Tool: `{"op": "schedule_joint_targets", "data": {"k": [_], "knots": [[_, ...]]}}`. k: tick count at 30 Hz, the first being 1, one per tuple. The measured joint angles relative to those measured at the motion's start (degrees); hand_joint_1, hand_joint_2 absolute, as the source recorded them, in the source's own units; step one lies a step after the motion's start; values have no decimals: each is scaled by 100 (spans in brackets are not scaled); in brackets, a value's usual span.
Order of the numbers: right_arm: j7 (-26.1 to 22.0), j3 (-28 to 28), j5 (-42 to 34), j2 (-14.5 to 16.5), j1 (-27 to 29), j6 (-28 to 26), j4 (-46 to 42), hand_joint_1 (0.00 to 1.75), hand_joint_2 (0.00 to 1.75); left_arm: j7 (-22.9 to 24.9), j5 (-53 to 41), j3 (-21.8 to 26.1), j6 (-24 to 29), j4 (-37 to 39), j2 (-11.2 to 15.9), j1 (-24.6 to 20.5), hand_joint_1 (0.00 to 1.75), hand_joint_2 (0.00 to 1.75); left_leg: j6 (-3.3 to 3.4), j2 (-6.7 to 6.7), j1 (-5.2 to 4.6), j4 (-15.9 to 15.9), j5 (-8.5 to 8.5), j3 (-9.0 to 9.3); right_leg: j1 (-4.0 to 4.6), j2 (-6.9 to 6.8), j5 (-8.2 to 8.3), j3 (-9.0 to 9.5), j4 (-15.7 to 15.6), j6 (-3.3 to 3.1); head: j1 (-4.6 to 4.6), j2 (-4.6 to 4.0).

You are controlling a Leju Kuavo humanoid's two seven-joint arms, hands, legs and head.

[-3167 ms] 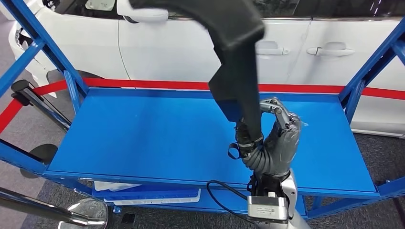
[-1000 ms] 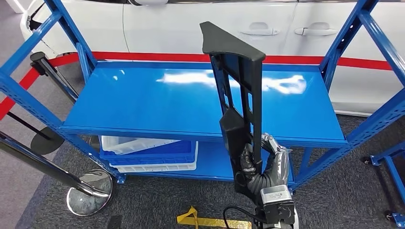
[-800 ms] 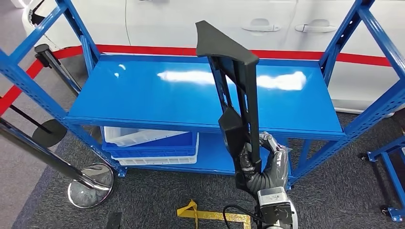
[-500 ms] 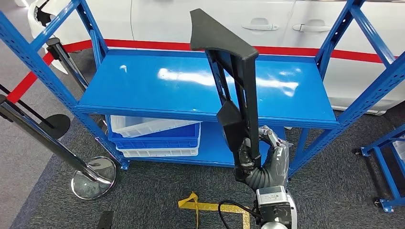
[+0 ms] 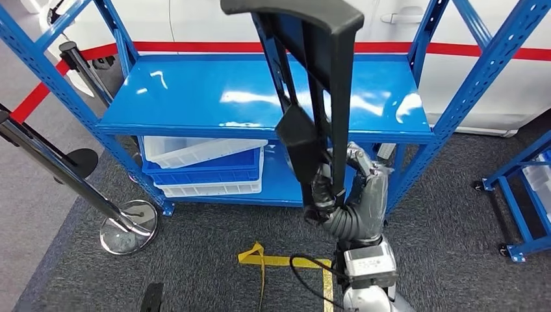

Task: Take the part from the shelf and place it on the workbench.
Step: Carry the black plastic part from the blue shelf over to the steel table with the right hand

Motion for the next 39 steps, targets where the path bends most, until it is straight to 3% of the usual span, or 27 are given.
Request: {"op": "schedule_joint_targets", "data": {"k": [1,3,5,7,9,10,12,13,14,15,16,18,20,22,24,25,26,28,29,30,32,33,34,36,37,39], "knots": [[0,26,-8,6,-12,-7,1,175,175,2,-1,1,-2,0,-1,-6,0,175,32,-3,-17,43,109,103,15,0,69,-97,4,-5,2,0],[-9,67,-30,26,-32,-31,1,175,175,8,-3,1,-17,0,-3,-17,0,175,122,-6,-84,-411,415,590,28,3,201,-262,9,-6,3,0],[-51,99,-65,59,-55,-64,2,175,175,22,-18,2,-45,0,-4,-47,0,175,217,-7,-167,-1243,387,1186,19,-1,316,-349,0,18,4,0],[-138,128,-153,84,-66,-104,4,175,175,54,-34,3,-64,0,-8,-75,0,175,288,-9,-219,-1719,290,1440,-15,-16,437,-364,-54,67,-8,0],[-266,143,-270,101,-64,-125,17,175,175,89,-38,5,-67,0,-27,-71,0,175,342,8,-225,-1859,445,1432,-33,-14,532,-368,-127,122,-25,0],[-342,144,-316,108,-63,-127,29,175,175,97,-38,5,-67,0,-46,-65,0,175,371,22,-215,-1938,541,1416,-27,-2,448,-397,-89,143,-32,0],[-484,144,-378,119,-60,-128,62,175,175,95,-38,4,-66,0,-88,-59,0,175,403,49,-182,-2036,740,1316,-25,21,-57,-513,311,178,-12,0],[-535,144,-403,124,-58,-128,80,175,175,92,-36,3,-64,0,-102,-58,0,175,414,49,-181,-2033,812,1221,-38,26,-361,-577,642,204,-3,0],[-569,144,-425,127,-55,-128,99,175,175,90,-34,3,-61,0,-115,-56,0,175,407,50,-178,-2010,877,1117,-59,27,-556,-623,987,232,5,0],[-589,144,-437,129,-52,-128,120,175,175,89,-31,3,-58,0,-130,-52,0,175,389,52,-173,-1974,935,1007,-81,25,-595,-630,1253,262,6,0],[-599,144,-443,130,-50,-128,139,175,175,89,-28,3,-55,0,-144,-49,0,175,367,53,-162,-1926,988,888,-104,24,-494,-577,1383,295,5,0],[-610,144,-444,131,-51,-128,174,175,175,89,-25,4,-52,0,-166,-47,0,175,302,54,-123,-1773,1068,631,-157,21,-187,-220,1110,373,5,0],[-611,144,-444,132,-55,-128,197,175,175,89,-24,5,-50,0,-169,-45,0,175,242,49,-98,-1613,1107,420,-175,22,-241,242,517,452,16,1],[-612,144,-444,134,-59,-128,204,175,175,89,-23,5,-49,0,-166,-44,0,175,218,45,-98,-1548,1117,338,-161,27,-411,434,239,486,29,2],[-616,144,-444,144,-54,-128,211,175,175,86,-23,4,-46,0,-168,-35,0,175,184,38,-90,-1498,1152,307,-128,45,-436,440,167,383,25,1],[-619,144,-444,160,-56,-128,223,175,175,85,-22,4,-44,0,-170,-20,0,175,133,27,-71,-1405,1061,242,-113,46,-391,388,122,278,22,0],[-621,144,-444,180,-58,-128,236,175,175,83,-21,3,-43,0,-176,-5,0,175,78,16,-48,-1231,882,158,-99,48,-327,311,83,168,16,0],[-622,144,-444,218,-65,-128,257,175,175,81,-20,3,-42,0,-188,14,0,175,-10,1,-5,-601,282,-34,-90,33,-123,86,66,48,11,0],[-622,144,-444,225,-65,-128,263,175,175,81,-21,3,-42,0,-193,13,0,175,-18,0,2,-251,84,-81,-80,32,-55,-4,68,41,11,0],[-623,144,-444,229,-64,-128,272,175,175,81,-21,3,-42,0,-195,13,0,175,-15,-1,5,24,17,-84,-69,31,12,-92,70,40,13,0],[-623,144,-444,230,-62,-128,290,175,175,82,-21,3,-42,0,-196,14,0,175,19,-5,-1,103,234,118,-56,31,132,-252,73,46,14,0],[-623,144,-444,231,-62,-128,296,175,175,81,-21,3,-42,0,-196,12,0,175,45,-9,-9,-137,383,361,-54,32,190,-321,73,54,14,0],[-622,144,-444,234,-62,-128,299,175,175,81,-21,3,-42,0,-196,4,0,175,75,-18,-21,-535,428,683,-53,34,245,-378,72,70,13,0],[-623,144,-444,240,-64,-128,301,175,175,79,-25,4,-41,0,-196,-14,0,175,113,-44,-62,-1373,327,1259,-60,32,358,-435,46,119,14,0],[-623,144,-444,244,-65,-128,302,175,175,78,-26,4,-40,0,-196,-21,0,175,124,-56,-85,-1609,267,1386,-69,28,419,-440,12,149,11,0],[-624,144,-430,254,-65,-128,307,175,175,79,-19,5,-40,0,-197,-17,0,175,154,-57,-95,-1749,363,1385,-83,33,535,-449,-80,213,12,0]]}}
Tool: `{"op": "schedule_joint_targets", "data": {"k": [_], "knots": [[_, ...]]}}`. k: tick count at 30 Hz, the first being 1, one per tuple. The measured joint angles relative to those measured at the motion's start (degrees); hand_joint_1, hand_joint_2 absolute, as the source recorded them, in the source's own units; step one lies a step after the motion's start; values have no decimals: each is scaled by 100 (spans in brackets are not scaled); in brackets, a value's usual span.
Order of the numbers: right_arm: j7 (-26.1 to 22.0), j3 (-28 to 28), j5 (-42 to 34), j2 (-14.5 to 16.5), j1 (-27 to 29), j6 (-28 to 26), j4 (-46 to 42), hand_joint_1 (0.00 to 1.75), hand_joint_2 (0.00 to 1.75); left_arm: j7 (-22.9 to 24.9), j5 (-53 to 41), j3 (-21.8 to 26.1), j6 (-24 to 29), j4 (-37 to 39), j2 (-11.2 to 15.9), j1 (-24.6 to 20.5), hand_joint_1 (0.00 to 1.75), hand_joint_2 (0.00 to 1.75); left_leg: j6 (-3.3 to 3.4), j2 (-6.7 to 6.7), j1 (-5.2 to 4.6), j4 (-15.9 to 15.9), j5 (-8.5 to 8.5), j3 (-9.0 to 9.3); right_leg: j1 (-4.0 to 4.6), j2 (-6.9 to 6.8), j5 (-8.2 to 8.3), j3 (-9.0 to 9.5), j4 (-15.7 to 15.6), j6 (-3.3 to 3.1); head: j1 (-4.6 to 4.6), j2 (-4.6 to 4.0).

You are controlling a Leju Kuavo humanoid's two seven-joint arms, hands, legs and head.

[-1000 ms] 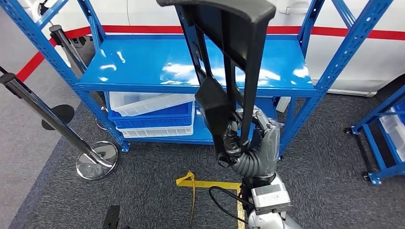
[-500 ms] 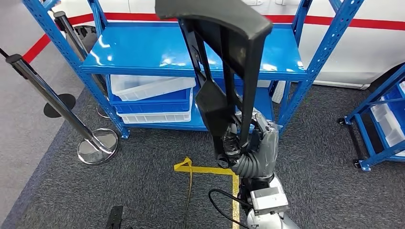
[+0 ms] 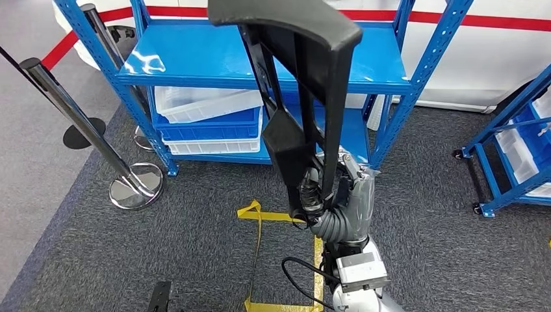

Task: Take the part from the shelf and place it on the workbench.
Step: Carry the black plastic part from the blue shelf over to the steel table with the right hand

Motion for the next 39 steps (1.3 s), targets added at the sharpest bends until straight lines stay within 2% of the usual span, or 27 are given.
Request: {"op": "schedule_joint_targets", "data": {"k": [1,2,5,6,7,8,9,10,11,12,14,16,17,18,20,21,22,23,24,26,28,32,34,36,37,38,39], "knots": [[1,0,25,4,0,0,4,175,175,2,6,0,-1,0,-7,4,0,175,29,15,7,-48,81,-22,-2,4,-31,-20,-2,23,5,0],[1,-1,64,7,0,-1,9,175,175,5,10,0,-1,0,-15,7,0,175,72,32,20,-93,157,-54,3,8,-177,-64,90,42,18,0],[13,-2,179,7,0,-2,28,175,175,40,15,1,-7,0,-36,13,0,175,160,65,14,-81,318,-247,5,6,-976,-272,974,65,47,0],[22,-2,192,6,0,-2,37,175,175,59,16,1,-10,0,-42,20,0,175,163,68,6,-50,354,-328,5,6,-1110,-310,1303,73,49,0],[34,-2,198,5,0,-2,48,175,175,78,16,1,-14,0,-51,28,0,175,161,72,-1,-8,388,-417,6,6,-1107,-295,1517,77,50,0],[48,-2,198,5,-1,-2,56,175,175,91,16,0,-21,0,-61,37,0,175,156,65,-5,40,415,-514,9,7,-988,-205,1563,75,50,0],[68,-2,195,4,-4,-2,63,175,175,103,16,0,-29,0,-72,44,0,175,145,46,-8,92,438,-610,16,17,-820,-31,1428,60,50,0],[91,-2,189,4,-11,-2,69,175,175,112,17,0,-40,0,-87,51,0,175,131,24,-3,145,457,-698,25,74,-715,203,1127,25,50,0],[116,-2,179,4,-18,-2,74,175,175,119,17,1,-51,0,-102,54,0,175,112,1,-5,192,471,-775,32,158,-709,471,753,-12,45,0],[141,-2,165,3,-25,-2,80,175,175,128,15,1,-59,0,-115,55,0,175,83,-21,3,226,498,-830,42,226,-776,692,413,-35,50,0],[179,-2,153,-1,-32,-2,87,175,175,139,-10,2,-76,0,-132,58,0,175,16,-77,29,242,574,-891,73,264,-904,908,40,-47,61,0],[219,-2,193,-5,-20,-2,90,175,175,142,-44,2,-97,0,-136,74,0,175,-52,-128,47,248,602,-931,55,150,-848,919,-68,-58,68,0],[240,-2,230,-6,-6,-2,88,175,175,145,-61,1,-105,0,-137,81,0,175,-88,-119,52,334,524,-979,32,89,-811,917,-105,-75,55,0],[260,-2,268,-7,11,-2,84,175,175,152,-79,1,-109,0,-136,87,0,175,-122,-101,58,520,379,-1059,8,26,-776,913,-137,-91,40,0],[299,-2,333,-7,52,-2,76,175,175,190,-123,0,-111,0,-138,91,0,175,-201,-66,103,1153,18,-1294,5,-93,-740,890,-144,-111,14,0],[320,-2,357,-7,73,-2,74,175,175,218,-142,-1,-109,0,-138,91,0,175,-238,-61,131,1453,-89,-1395,3,-151,-734,878,-138,-112,12,0],[337,-2,375,-7,93,-2,73,175,175,245,-162,-1,-103,0,-137,91,0,175,-275,-51,159,1623,-102,-1434,-4,-206,-731,869,-130,-110,12,0],[352,-2,382,-7,109,-2,73,175,175,260,-176,-2,-91,0,-132,89,0,175,-310,-32,187,1599,-15,-1382,-14,-259,-732,863,-120,-105,12,0],[361,-2,369,-7,119,-2,73,175,175,245,-184,-2,-75,0,-125,84,0,175,-340,11,213,1359,154,-1226,-29,-308,-738,860,-108,-94,12,0],[357,-2,286,-7,125,-2,66,175,175,139,-184,-2,-50,-1,-116,54,0,175,-392,203,225,657,418,-824,-45,-390,-755,855,-84,-51,7,0],[317,-2,164,-8,121,0,54,175,175,31,-175,-2,-40,-3,-116,-1,0,175,-364,354,168,276,460,-621,-33,-457,-760,842,-73,14,-1,0],[142,0,-227,-10,65,22,44,175,175,49,-160,1,16,-3,-121,-50,0,175,-161,242,108,149,461,-638,-21,-571,-757,838,-70,132,-5,0],[-22,0,-494,-13,37,56,50,175,175,101,-151,1,52,-3,-133,-14,0,175,-40,149,118,82,505,-628,-44,-396,-958,733,173,151,13,0],[-204,-2,-800,-19,36,111,58,175,175,146,-131,1,85,-2,-145,28,0,175,43,45,107,64,538,-642,-38,-143,-1322,423,852,123,36,0],[-284,-4,-974,-23,41,153,63,175,175,149,-114,2,90,-2,-150,49,0,175,63,-20,93,71,548,-657,-24,-85,-1461,244,1231,110,42,0],[-356,-9,-1152,-27,46,203,70,175,175,137,-100,2,89,-2,-156,73,0,175,71,-96,77,82,554,-669,-10,-52,-1502,120,1481,99,42,0],[-432,-15,-1327,-29,50,260,75,175,175,117,-88,2,83,-2,-163,95,0,175,77,-173,64,99,558,-679,0,-33,-1436,86,1534,86,41,0]]}}
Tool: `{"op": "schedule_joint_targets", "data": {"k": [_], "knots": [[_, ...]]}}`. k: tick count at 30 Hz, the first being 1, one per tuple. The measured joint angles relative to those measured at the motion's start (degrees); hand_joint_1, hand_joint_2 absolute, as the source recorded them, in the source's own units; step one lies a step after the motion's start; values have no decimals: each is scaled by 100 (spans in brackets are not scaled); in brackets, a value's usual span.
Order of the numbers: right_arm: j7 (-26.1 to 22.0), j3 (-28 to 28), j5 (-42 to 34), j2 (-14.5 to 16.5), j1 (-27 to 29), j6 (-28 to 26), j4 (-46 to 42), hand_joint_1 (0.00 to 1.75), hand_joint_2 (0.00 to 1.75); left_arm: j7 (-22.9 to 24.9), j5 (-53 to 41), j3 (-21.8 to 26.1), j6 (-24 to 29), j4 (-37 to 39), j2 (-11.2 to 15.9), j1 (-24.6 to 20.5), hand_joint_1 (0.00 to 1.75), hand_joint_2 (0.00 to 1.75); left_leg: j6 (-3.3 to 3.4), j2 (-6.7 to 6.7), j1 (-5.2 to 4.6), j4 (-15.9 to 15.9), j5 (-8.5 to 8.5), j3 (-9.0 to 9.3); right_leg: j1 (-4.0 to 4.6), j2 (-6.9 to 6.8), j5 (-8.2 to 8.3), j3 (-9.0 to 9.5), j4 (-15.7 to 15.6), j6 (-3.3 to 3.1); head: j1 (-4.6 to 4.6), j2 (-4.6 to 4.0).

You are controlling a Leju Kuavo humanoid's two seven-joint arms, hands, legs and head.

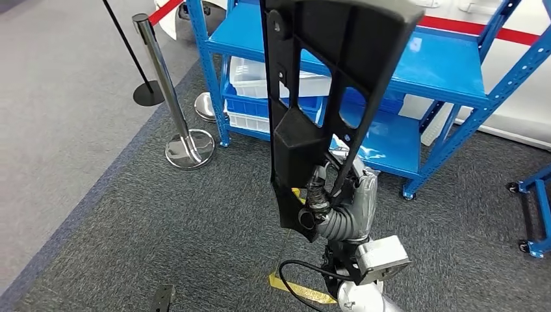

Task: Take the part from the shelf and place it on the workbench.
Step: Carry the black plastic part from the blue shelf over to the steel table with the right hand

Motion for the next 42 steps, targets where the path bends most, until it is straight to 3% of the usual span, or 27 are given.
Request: {"op": "schedule_joint_targets", "data": {"k": [2,3,4,6,8,10,12,14,15,16,18,20,21,23,25,27,28,29,30,31,32,34,36,38,40,42], "knots": [[-160,-25,-311,-1,-1,127,5,175,175,-45,4,0,-16,0,-20,28,0,175,-3,-170,-12,55,-1,-21,5,86,390,231,-522,-39,1,0],[-228,-39,-424,-1,-5,183,7,175,175,-58,1,0,-21,0,-30,32,0,175,-13,-248,-17,93,-4,-44,-3,222,547,391,-877,-57,1,0],[-283,-52,-496,-1,-9,229,8,175,175,-68,-4,0,-23,0,-38,28,0,175,-28,-328,-21,142,-6,-84,-20,358,650,515,-1180,-61,-5,0],[-346,-68,-524,-1,-10,275,11,175,175,-71,-21,-1,-24,0,-45,20,0,175,-90,-461,-7,186,21,-173,-23,516,664,580,-1402,-55,-4,0],[-369,-73,-441,-1,-14,284,13,175,175,-57,-45,-2,-25,0,-44,38,0,175,-172,-523,9,176,57,-231,-23,392,709,592,-1460,-88,1,0],[-355,-74,-282,0,-25,295,12,175,175,-23,-82,-2,-34,1,-45,55,0,175,-249,-300,-2,355,-79,-328,-49,232,768,615,-1527,-149,-60,1],[-323,-74,-113,0,-25,314,11,175,175,3,-121,-3,-58,1,-50,34,0,175,-322,8,19,923,-418,-567,-50,66,793,609,-1553,-177,-117,1],[-290,-72,13,-1,-19,336,11,175,175,16,-145,-4,-79,1,-56,14,0,175,-385,116,65,1514,-662,-795,-46,-107,795,598,-1552,-179,-117,0],[-279,-71,53,-1,-17,345,12,175,175,19,-150,-4,-83,2,-59,13,0,175,-408,140,83,1574,-648,-789,-49,-190,794,596,-1552,-177,-120,0],[-272,-70,81,-1,-16,354,12,175,175,20,-153,-4,-84,2,-61,14,0,175,-421,166,97,1428,-543,-682,-53,-264,791,598,-1552,-173,-118,0],[-261,-68,116,0,-18,372,7,175,175,11,-156,-5,-85,2,-61,6,0,175,-414,332,92,680,-234,-246,-56,-394,782,616,-1554,-150,-119,0],[-245,-67,133,0,-23,393,-2,175,175,22,-177,-7,-89,1,-62,-23,0,175,-336,495,37,137,-90,36,-36,-500,778,625,-1557,-96,-115,0],[-239,-65,138,-1,-25,409,-5,175,175,46,-195,-9,-95,0,-62,-33,0,175,-290,518,7,61,-98,58,-25,-547,781,627,-1564,-63,-112,0],[-235,-55,144,-1,-27,445,-9,175,175,98,-224,-13,-113,1,-61,-26,0,175,-191,408,4,25,-61,46,-18,-617,777,639,-1584,9,-110,0],[-240,-48,146,-2,-32,460,-17,175,175,122,-235,-15,-125,1,-64,-17,0,175,-90,306,27,-60,-7,77,-29,-445,649,597,-1440,49,-86,0],[-248,-44,148,-4,-28,458,-25,175,175,128,-238,-16,-128,0,-73,-37,0,175,-19,198,33,-104,28,94,-29,-142,325,348,-864,38,-50,0],[-251,-43,148,-5,-19,458,-26,175,175,132,-238,-16,-129,0,-77,-47,0,175,-2,134,29,-101,34,88,-21,-56,157,164,-476,29,-45,0],[-252,-42,147,-6,-6,457,-26,175,175,134,-238,-17,-130,0,-81,-51,0,175,1,59,23,-93,35,83,-11,-15,67,12,-167,27,-40,0],[-251,-40,147,-7,3,457,-25,175,175,137,-238,-17,-130,0,-84,-48,0,175,2,-22,19,-79,35,79,-6,2,86,-63,-34,27,-40,0],[-253,-40,147,-8,7,458,-25,175,175,139,-237,-18,-131,0,-86,-44,0,175,-2,-104,16,-57,31,75,-6,15,204,-44,-99,25,-40,0],[-258,-39,148,-8,8,458,-25,175,175,139,-234,-18,-134,0,-90,-41,0,175,-11,-189,17,-20,21,68,-15,54,407,77,-377,21,-39,0],[-277,-38,150,-8,7,458,-27,175,175,135,-225,-19,-139,0,-97,-48,0,175,-52,-348,15,97,-17,5,-57,318,699,372,-1061,16,-40,0],[-295,-36,159,-8,10,461,-31,175,175,126,-214,-20,-140,1,-102,-58,0,175,-114,-481,21,182,-30,-93,-76,511,750,489,-1377,9,-38,0],[-307,-34,169,-7,6,463,-34,175,175,121,-210,-20,-143,2,-94,-35,0,175,-184,-601,46,176,2,-157,-67,423,765,491,-1399,-31,-35,0],[-320,-33,162,-3,-6,464,-34,175,175,129,-215,-21,-152,2,-81,-4,0,175,-245,-449,38,283,-56,-238,-82,281,800,510,-1441,-91,-66,0],[-339,-33,116,0,-9,474,-37,175,175,150,-226,-23,-181,2,-78,-15,0,175,-303,-88,28,775,-318,-480,-81,115,819,518,-1471,-130,-111,0]]}}
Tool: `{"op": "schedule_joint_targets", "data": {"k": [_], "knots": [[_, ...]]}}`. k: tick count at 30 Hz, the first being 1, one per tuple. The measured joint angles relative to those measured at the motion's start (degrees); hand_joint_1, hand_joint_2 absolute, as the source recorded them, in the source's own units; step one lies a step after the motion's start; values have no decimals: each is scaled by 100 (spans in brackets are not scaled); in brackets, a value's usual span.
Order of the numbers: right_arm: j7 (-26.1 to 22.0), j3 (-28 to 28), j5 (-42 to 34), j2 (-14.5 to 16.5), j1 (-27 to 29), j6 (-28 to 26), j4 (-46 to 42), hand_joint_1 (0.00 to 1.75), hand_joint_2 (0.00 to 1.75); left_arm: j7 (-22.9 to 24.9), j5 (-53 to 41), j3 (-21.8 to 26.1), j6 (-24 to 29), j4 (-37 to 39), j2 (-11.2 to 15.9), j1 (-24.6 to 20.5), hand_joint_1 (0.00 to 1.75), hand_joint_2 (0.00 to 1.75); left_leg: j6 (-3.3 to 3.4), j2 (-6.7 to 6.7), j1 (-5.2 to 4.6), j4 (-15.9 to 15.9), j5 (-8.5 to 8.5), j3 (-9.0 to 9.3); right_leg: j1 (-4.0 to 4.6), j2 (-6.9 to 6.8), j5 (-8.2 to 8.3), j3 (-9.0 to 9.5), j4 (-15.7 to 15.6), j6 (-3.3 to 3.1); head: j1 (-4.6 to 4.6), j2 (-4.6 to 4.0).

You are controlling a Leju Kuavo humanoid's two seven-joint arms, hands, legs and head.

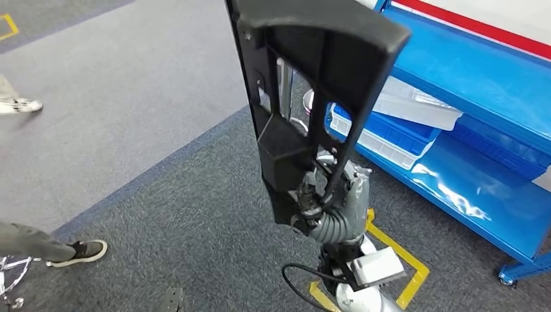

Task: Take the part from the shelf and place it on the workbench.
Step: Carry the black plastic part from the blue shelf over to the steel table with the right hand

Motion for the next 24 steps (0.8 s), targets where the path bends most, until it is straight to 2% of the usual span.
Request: {"op": "schedule_joint_targets", "data": {"k": [1,2,3,4,5,6,8,9,10,12,14,16,17,18,19,20,21,22,23,24], "knots": [[-11,0,-31,1,2,7,0,175,175,13,-5,-1,-17,0,-1,-14,0,175,-27,122,13,353,-159,-172,8,-87,-1,-2,-3,-9,-18,0],[-21,0,-60,1,4,21,1,175,175,25,-9,-3,-31,0,-2,-23,0,175,-46,188,29,664,-269,-323,17,-174,-4,-4,-2,-14,-16,0],[-30,0,-80,1,6,34,2,175,175,34,-10,-4,-37,0,-2,-24,0,175,-55,224,39,832,-292,-402,21,-259,-10,-3,-2,-16,-19,0],[-34,0,-90,1,6,48,3,175,175,43,-10,-6,-40,0,-2,-20,0,175,-54,244,44,790,-213,-376,23,-335,-17,0,-1,-15,-19,0],[-38,0,-92,1,4,61,3,175,175,50,-10,-7,-40,0,-1,-17,0,175,-41,275,43,535,-50,-240,24,-408,-24,8,-2,-10,-20,0],[-41,0,-87,2,0,67,3,175,175,53,-10,-8,-39,0,0,-18,0,175,-16,351,32,133,131,-30,26,-477,-32,21,-4,-1,-20,0],[-45,1,-71,3,-8,68,3,175,175,53,-10,-9,-37,0,3,-34,0,175,59,522,-26,-515,328,304,45,-600,-46,50,-23,31,-18,0],[-48,2,-63,3,-11,67,3,175,175,52,-9,-10,-40,0,4,-40,0,175,101,568,-55,-659,341,369,54,-651,-49,63,-38,54,-16,0],[-49,4,-59,3,-12,66,3,175,175,52,-8,-10,-43,0,6,-37,0,175,137,548,-77,-679,330,369,62,-700,-48,78,-59,81,-15,0],[-52,13,-54,5,-17,66,4,175,175,60,-7,-11,-49,0,11,-3,0,175,207,427,-60,-748,365,402,66,-746,-61,128,-91,147,-10,0],[-65,21,-49,7,-27,62,5,175,175,75,-14,-16,-50,0,14,20,0,175,272,312,-22,-859,414,484,63,-515,-210,76,102,187,14,1],[-85,31,-48,8,-23,48,7,175,175,84,-21,-23,-50,0,15,1,0,175,321,197,-14,-896,433,515,63,-214,-533,-221,731,181,61,1],[-93,35,-49,8,-11,36,10,175,175,85,-21,-25,-51,0,17,-9,0,175,334,127,-22,-888,433,509,71,-157,-672,-411,1093,173,78,1],[-96,39,-52,8,3,27,16,175,175,85,-20,-27,-52,0,18,-12,0,175,340,48,-27,-876,427,503,78,-133,-720,-549,1335,168,95,0],[-96,43,-55,8,15,20,24,175,175,87,-19,-29,-54,0,19,-8,0,175,341,-38,-31,-860,422,499,83,-122,-656,-596,1382,163,96,0],[-96,45,-58,8,19,16,30,175,175,88,-16,-30,-57,0,19,-2,0,175,334,-130,-31,-836,415,498,81,-104,-486,-530,1201,156,99,0],[-96,48,-60,8,20,15,34,175,175,90,-15,-31,-61,0,19,2,0,175,318,-221,-27,-801,402,495,73,-47,-265,-379,857,149,101,0],[-97,51,-61,8,17,15,38,175,175,93,-14,-32,-64,0,19,5,0,175,296,-304,-25,-759,384,476,56,98,-115,-218,508,142,101,0],[-103,54,-64,9,17,15,39,175,175,98,-16,-34,-66,0,19,1,0,175,268,-383,-24,-701,363,440,36,244,-26,-92,230,143,97,0],[-110,57,-74,9,19,16,40,175,175,103,-20,-35,-67,0,19,-3,0,175,236,-452,-14,-657,353,397,27,360,-5,-27,75,143,96,0]]}}
